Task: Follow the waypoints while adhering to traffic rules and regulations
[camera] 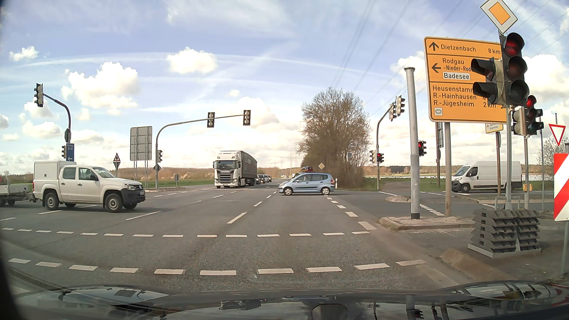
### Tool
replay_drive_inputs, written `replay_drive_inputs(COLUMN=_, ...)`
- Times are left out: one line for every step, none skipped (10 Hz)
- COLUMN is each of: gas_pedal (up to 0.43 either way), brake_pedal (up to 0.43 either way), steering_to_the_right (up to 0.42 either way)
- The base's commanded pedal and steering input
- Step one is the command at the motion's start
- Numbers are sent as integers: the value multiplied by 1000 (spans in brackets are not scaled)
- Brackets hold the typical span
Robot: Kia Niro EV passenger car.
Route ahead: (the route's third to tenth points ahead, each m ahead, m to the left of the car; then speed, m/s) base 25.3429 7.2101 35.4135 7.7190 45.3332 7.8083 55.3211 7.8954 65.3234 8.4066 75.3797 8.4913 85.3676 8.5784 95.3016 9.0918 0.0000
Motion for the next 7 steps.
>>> replay_drive_inputs(gas_pedal=0, brake_pedal=323, steering_to_the_right=-4)
replay_drive_inputs(gas_pedal=0, brake_pedal=323, steering_to_the_right=-4)
replay_drive_inputs(gas_pedal=0, brake_pedal=323, steering_to_the_right=-4)
replay_drive_inputs(gas_pedal=0, brake_pedal=317, steering_to_the_right=-4)
replay_drive_inputs(gas_pedal=0, brake_pedal=317, steering_to_the_right=-4)
replay_drive_inputs(gas_pedal=0, brake_pedal=317, steering_to_the_right=-4)
replay_drive_inputs(gas_pedal=0, brake_pedal=317, steering_to_the_right=-4)
